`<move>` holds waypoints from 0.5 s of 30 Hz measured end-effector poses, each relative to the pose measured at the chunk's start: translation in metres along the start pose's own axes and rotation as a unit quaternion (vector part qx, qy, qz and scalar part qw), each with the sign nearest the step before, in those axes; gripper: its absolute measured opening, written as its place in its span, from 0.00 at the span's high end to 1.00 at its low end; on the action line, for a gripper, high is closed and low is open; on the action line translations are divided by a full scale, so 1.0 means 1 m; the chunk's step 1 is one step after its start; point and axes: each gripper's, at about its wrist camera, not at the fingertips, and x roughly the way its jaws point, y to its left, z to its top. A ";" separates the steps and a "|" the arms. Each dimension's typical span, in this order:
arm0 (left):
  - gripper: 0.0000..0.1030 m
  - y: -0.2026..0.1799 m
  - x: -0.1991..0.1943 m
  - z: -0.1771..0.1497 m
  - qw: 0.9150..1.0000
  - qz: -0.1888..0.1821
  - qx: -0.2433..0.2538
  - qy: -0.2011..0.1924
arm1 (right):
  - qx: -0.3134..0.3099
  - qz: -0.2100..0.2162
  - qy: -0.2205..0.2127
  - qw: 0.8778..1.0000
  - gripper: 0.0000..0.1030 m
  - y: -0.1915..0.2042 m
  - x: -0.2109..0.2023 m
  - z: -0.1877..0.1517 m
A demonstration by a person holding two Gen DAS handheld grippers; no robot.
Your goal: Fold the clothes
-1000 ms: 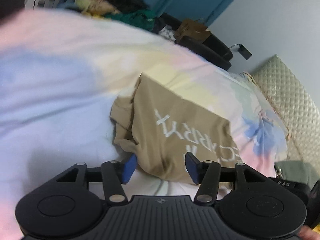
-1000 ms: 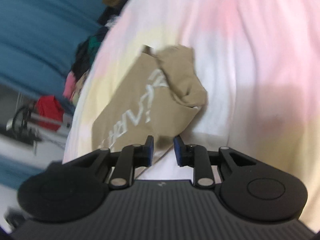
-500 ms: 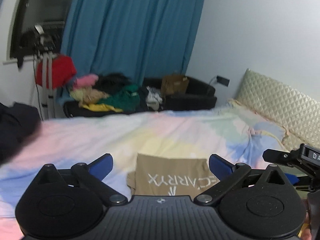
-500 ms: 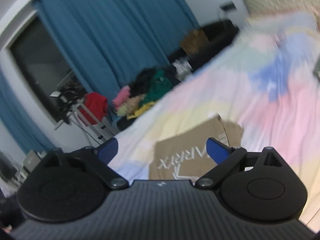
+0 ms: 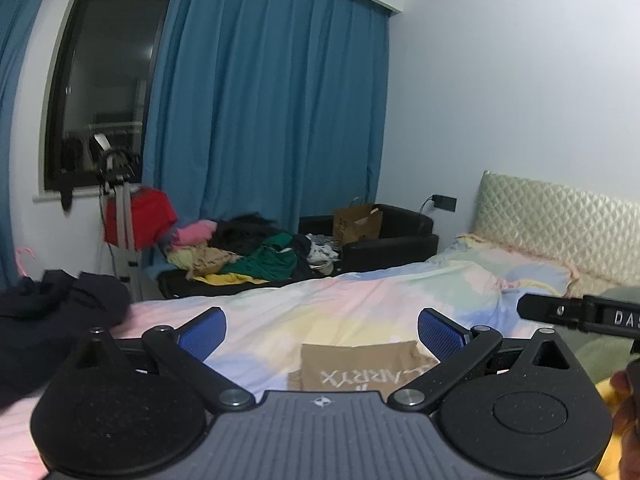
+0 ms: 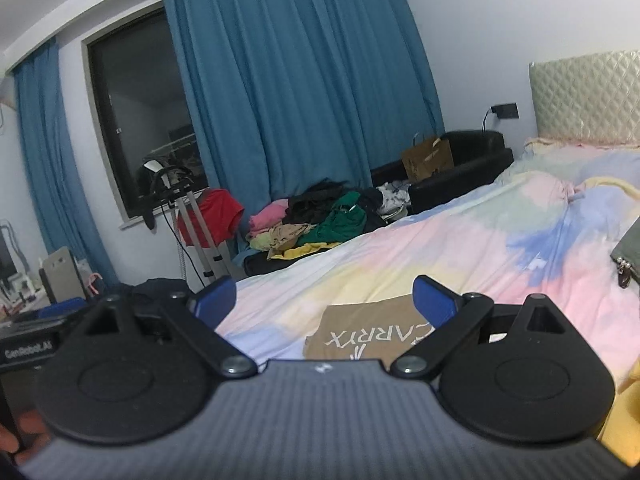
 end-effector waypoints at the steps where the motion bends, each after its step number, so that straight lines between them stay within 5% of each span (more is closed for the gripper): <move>1: 0.00 -0.002 -0.005 -0.005 1.000 0.004 0.007 -0.001 | -0.005 -0.001 -0.002 1.000 0.06 0.001 -0.003 -0.004; 15: 0.00 -0.003 -0.036 -0.071 1.000 0.019 -0.009 0.003 | -0.052 -0.033 0.014 0.998 0.07 0.004 -0.006 -0.075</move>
